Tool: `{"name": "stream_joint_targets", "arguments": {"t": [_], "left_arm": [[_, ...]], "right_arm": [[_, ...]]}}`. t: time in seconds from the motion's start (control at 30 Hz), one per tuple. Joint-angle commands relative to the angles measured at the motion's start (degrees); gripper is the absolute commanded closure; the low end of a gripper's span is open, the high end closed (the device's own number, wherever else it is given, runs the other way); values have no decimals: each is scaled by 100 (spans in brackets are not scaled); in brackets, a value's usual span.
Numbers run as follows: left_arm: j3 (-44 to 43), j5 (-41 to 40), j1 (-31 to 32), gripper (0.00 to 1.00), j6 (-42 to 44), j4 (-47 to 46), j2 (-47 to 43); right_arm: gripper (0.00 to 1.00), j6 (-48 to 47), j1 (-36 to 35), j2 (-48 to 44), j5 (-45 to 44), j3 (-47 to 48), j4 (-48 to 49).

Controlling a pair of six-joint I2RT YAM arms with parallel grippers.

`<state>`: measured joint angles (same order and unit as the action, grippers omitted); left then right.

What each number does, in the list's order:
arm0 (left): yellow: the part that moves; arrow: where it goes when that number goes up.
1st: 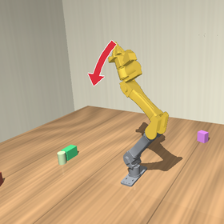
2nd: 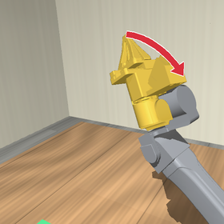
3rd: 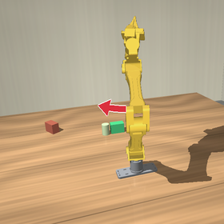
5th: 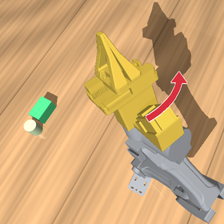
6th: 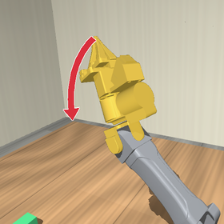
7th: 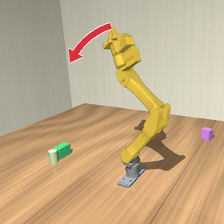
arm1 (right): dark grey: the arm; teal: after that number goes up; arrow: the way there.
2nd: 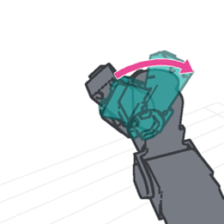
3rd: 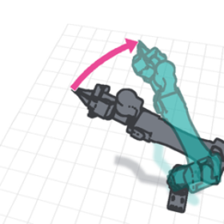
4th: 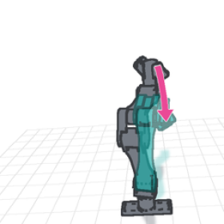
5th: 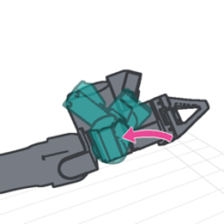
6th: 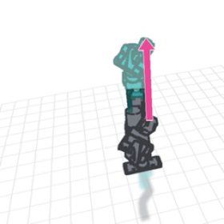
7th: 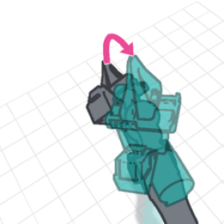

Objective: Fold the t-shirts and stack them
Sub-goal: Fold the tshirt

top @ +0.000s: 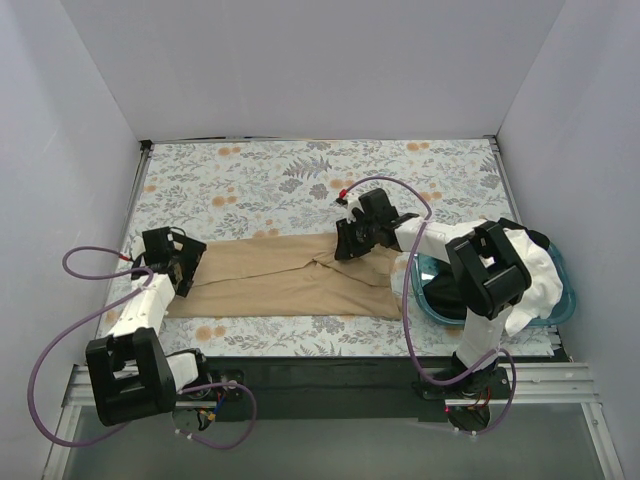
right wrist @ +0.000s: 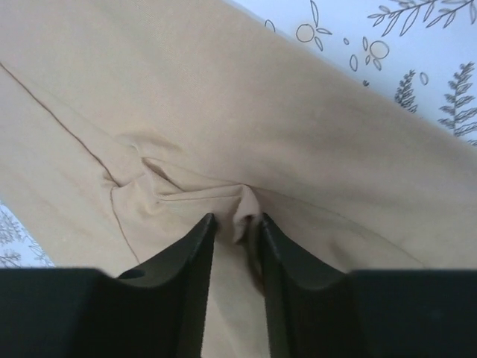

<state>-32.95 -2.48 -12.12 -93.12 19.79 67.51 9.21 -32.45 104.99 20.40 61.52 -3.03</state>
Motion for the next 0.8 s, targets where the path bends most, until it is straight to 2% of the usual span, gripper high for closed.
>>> {"name": "stream_joint_targets", "arguments": {"t": [0.0, 0.1, 0.27, 0.53, 0.77], "left_arm": [[52, -244, 17, 7, -57, -10, -246], [61, -192, 17, 7, -40, -19, -185], [34, -112, 17, 7, 13, -19, -18], [69, -147, 17, 7, 31, -37, -97], [87, -147, 8, 7, 40, -46, -97]], "right_arm": [[66, 72, -121, -277, -185, 19, 74], [78, 133, -157, -426, -274, -104, 83], [90, 247, -306, -681, -476, -280, 48], [91, 757, -876, -1077, -818, -535, 57], [83, 1407, -1588, -1235, -1828, -719, 83]]}}
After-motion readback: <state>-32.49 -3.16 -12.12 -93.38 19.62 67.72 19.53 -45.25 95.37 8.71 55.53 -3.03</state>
